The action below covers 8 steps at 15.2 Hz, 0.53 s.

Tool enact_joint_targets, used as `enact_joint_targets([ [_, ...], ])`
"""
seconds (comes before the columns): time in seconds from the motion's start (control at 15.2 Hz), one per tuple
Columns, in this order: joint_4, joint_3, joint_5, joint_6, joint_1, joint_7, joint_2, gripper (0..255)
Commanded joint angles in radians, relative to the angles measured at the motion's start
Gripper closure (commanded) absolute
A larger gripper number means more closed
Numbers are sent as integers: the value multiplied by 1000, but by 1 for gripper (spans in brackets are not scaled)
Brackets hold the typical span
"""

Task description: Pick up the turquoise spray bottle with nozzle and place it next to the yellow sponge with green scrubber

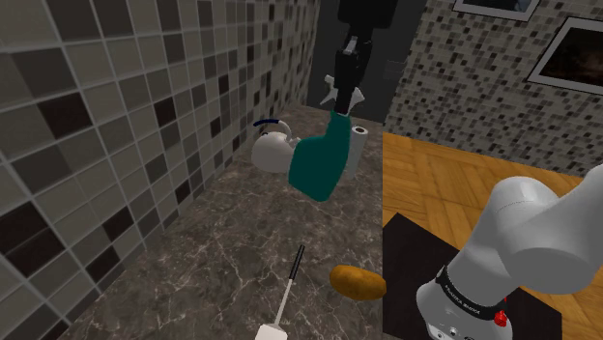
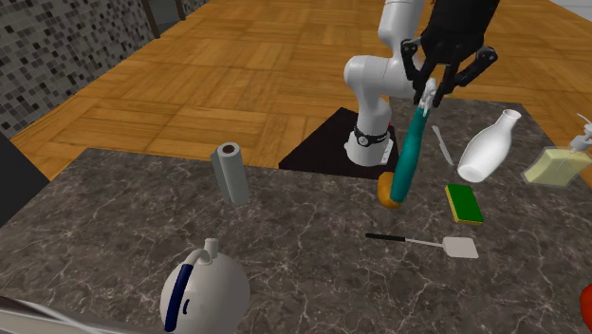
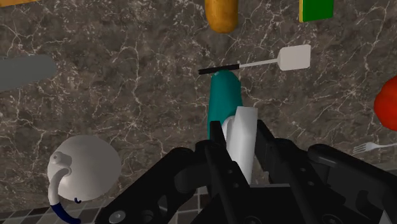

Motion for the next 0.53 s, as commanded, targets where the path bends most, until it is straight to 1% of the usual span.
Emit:
enact_joint_targets([
  [0.0, -15, 10, 13, -37, 10, 19, -52, 255],
  [0.46, -1, 52, 68, -192, 47, 102, -202, 255],
])
